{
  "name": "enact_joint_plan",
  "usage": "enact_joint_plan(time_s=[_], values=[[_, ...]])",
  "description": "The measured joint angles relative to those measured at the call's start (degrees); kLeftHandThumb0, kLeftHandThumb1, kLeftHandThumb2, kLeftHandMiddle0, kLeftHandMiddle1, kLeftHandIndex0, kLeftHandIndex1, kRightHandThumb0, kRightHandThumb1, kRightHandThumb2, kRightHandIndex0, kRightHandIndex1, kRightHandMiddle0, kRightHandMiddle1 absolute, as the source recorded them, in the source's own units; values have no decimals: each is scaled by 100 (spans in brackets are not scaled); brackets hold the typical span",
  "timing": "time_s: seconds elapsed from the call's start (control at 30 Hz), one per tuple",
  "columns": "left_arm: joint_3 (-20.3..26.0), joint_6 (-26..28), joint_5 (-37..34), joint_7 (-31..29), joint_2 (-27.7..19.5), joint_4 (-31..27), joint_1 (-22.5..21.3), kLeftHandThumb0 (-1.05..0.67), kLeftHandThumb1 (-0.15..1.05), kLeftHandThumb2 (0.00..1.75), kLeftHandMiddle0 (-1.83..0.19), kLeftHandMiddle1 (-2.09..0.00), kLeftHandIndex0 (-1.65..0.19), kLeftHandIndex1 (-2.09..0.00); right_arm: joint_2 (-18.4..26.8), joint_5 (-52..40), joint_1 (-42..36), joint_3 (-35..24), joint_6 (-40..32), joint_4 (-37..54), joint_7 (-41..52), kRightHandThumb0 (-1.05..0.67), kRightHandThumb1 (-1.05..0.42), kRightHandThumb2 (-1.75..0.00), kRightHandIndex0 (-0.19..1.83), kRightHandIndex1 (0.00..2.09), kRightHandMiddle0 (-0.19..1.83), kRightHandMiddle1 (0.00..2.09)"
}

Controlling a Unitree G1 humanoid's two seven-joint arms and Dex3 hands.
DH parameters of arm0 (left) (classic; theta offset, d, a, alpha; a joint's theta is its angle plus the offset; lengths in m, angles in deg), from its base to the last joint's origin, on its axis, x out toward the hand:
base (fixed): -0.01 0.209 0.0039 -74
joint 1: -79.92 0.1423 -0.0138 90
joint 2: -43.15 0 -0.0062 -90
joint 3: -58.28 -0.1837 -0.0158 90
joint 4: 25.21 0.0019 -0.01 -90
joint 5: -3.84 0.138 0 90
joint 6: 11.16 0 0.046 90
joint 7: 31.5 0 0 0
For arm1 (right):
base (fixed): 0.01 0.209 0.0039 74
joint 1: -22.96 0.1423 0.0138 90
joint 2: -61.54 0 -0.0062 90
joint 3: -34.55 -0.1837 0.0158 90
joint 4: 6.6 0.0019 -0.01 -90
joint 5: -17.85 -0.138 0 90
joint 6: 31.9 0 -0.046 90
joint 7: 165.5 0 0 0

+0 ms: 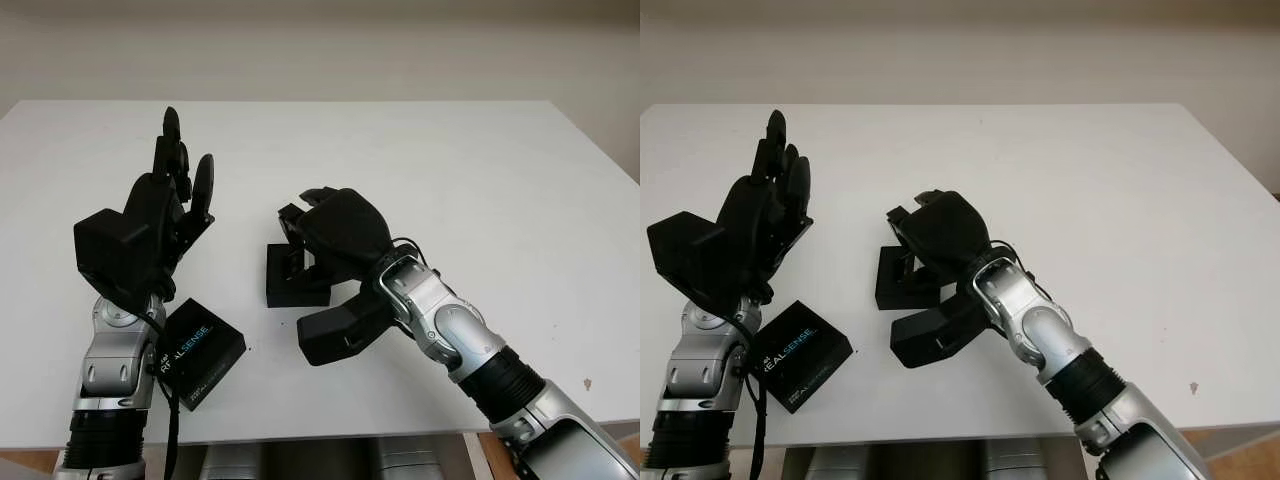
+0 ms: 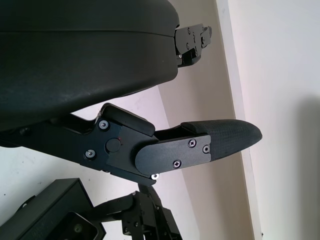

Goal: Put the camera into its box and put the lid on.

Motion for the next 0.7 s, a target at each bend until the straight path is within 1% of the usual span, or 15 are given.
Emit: enact_joint_plan(time_s=[0.1, 0.3, 0.5, 0.7], values=[[0, 0, 2, 1, 0, 0, 0, -78, 105, 64, 19, 0, 19, 0, 18, 31, 0, 39, 0, 44, 4, -52, -94, -5, 53, 18, 48, 131], [0, -43, 12, 21, 0, 0, 0, -78, 105, 65, 19, 0, 19, 0, 41, 101, 0, 77, 3, 76, -28, -51, -91, -5, 59, 21, 51, 124], [2, -76, -4, 34, 0, 0, 0, -77, 105, 64, 19, 0, 19, 0, 76, -50, -2, 70, 119, 60, -171, -48, -91, -5, 61, 23, 55, 124], [3, -85, -30, 28, 0, 0, 1, -79, 105, 63, 19, 0, 19, 0, 112, -315, -1, 15, 321, -124, -470, -47, -93, -6, 60, 25, 54, 130]])
